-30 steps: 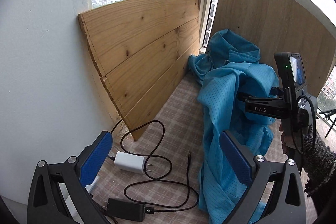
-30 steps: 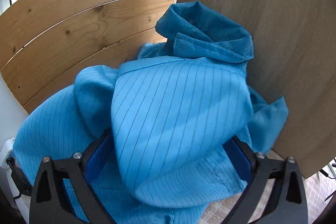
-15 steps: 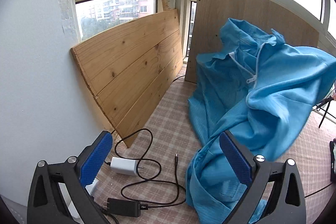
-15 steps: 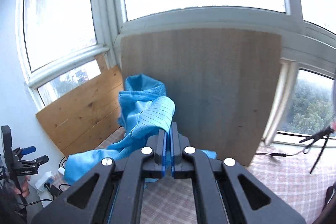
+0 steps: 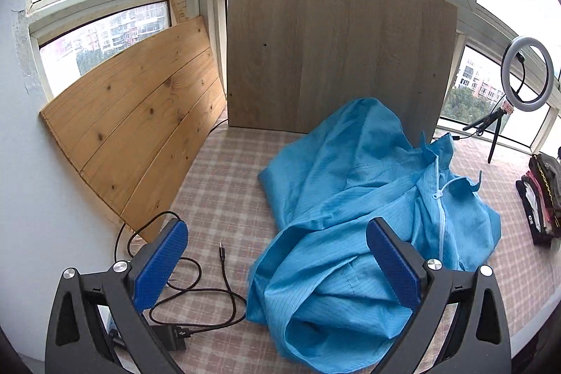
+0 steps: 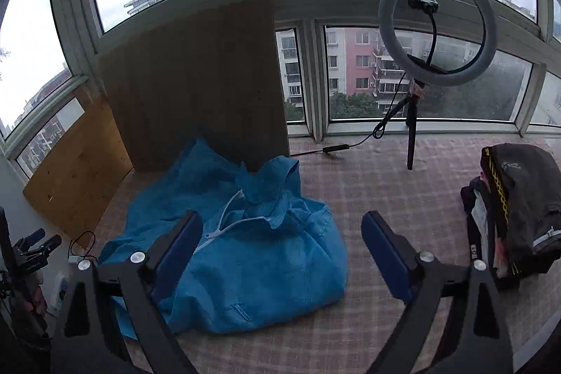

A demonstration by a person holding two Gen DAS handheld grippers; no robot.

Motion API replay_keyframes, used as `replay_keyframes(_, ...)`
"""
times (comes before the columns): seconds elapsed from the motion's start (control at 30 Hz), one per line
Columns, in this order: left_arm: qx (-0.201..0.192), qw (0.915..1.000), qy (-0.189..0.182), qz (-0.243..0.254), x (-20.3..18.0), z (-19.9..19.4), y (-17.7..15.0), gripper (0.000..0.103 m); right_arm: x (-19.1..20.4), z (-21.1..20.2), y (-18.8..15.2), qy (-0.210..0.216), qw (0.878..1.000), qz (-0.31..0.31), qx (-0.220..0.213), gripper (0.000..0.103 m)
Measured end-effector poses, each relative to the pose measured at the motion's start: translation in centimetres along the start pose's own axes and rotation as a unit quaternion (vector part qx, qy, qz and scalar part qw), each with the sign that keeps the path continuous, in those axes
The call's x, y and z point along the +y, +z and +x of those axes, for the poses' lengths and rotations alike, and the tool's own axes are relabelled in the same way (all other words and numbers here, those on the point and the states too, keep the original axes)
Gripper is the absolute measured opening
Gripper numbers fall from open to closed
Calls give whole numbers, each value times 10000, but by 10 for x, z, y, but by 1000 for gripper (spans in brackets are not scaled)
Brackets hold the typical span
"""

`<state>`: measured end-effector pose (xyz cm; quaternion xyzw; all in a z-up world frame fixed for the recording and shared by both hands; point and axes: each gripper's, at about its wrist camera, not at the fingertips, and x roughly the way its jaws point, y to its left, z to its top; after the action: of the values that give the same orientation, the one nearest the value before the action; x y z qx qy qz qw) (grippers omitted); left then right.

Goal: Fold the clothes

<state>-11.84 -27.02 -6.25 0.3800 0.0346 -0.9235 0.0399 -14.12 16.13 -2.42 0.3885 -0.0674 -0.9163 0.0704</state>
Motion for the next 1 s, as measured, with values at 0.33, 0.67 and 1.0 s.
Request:
replay_keyframes(0.33,413,9984,386,0,26,-12,-43,102,103,190,-109,905,9693,-103,2284,92)
replay_keyframes(0.67,253,9986,464,-65,38,-20,-34,102,45,120,-82,408,9943,-260,945,2)
replay_keyframes(1.0,141,9997,169,68,14,-8,-17,102,-98,19,-7,-2742,9602,210,488,20)
